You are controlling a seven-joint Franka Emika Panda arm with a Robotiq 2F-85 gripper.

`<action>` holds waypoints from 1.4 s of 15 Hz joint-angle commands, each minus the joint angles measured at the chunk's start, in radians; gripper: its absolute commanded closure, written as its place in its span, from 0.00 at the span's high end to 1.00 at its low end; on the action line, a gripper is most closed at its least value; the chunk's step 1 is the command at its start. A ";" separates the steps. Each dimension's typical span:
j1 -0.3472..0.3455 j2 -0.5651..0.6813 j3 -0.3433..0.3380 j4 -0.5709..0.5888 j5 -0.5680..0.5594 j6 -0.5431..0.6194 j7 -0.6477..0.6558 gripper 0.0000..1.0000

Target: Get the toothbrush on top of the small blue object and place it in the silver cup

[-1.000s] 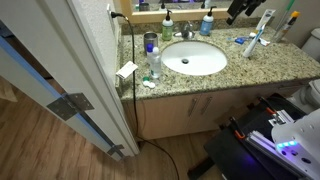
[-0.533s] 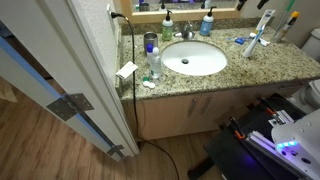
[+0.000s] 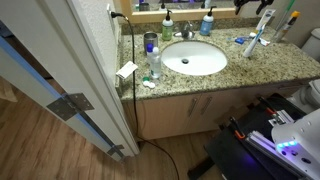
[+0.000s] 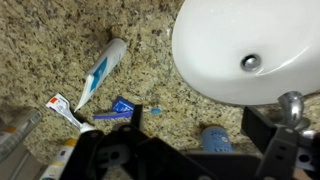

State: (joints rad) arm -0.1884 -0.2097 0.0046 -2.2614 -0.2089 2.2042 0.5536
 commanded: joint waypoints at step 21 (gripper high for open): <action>-0.008 0.667 -0.250 0.499 0.319 -0.015 0.459 1.00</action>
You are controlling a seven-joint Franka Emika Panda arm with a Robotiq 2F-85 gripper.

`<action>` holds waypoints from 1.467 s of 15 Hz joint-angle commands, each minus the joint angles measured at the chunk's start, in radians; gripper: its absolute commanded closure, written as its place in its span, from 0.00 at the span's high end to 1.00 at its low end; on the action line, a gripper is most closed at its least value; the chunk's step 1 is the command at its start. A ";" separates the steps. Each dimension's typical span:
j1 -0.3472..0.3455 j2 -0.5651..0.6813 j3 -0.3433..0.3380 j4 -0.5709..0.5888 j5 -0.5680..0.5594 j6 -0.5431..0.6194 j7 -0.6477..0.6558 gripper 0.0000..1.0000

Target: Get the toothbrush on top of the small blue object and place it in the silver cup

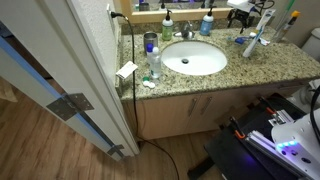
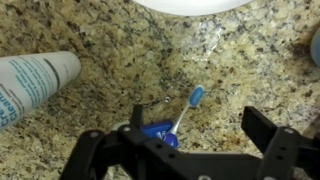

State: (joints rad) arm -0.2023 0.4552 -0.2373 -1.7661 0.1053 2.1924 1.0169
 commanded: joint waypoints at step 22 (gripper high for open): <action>-0.011 0.127 -0.034 -0.029 0.082 0.211 0.164 1.00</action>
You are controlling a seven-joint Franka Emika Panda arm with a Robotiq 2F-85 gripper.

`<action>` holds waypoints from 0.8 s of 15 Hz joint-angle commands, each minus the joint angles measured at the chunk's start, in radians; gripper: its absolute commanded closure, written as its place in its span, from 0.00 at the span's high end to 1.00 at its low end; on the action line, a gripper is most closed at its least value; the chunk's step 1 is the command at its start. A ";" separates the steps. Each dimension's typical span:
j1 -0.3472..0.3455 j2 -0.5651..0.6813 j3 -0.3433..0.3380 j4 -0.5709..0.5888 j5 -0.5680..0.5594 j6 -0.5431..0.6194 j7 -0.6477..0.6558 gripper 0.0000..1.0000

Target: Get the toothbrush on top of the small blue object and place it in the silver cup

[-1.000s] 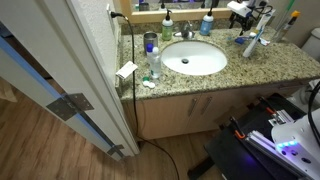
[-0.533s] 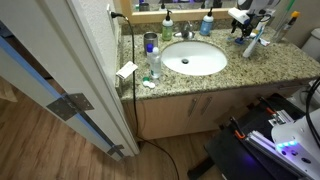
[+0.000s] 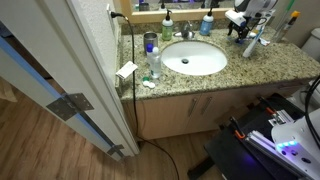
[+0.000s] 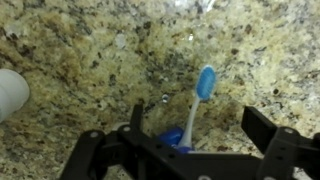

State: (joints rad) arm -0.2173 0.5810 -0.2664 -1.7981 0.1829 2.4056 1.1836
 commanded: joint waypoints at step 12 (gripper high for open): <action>0.007 0.006 -0.008 0.001 -0.004 0.004 -0.007 0.10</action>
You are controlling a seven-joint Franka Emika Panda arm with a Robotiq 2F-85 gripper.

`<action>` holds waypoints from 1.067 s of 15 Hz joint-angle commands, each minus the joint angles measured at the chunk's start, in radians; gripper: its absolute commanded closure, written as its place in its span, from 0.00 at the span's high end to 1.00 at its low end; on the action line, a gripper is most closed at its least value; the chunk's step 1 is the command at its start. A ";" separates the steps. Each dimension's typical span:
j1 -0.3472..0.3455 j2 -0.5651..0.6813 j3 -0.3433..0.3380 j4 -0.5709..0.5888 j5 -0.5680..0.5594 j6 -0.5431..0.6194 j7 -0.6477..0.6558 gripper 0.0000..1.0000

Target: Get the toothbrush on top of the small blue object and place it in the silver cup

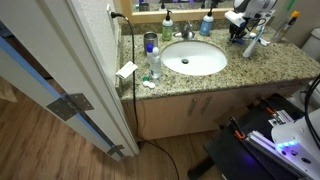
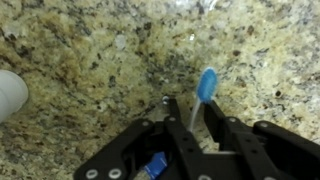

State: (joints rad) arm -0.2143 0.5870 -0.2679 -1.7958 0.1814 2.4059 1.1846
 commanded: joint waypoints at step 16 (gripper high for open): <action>0.005 -0.512 0.058 0.004 0.150 -0.341 -0.392 0.06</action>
State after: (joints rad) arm -0.2104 0.0708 -0.2075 -1.7972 0.3312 2.0678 0.7927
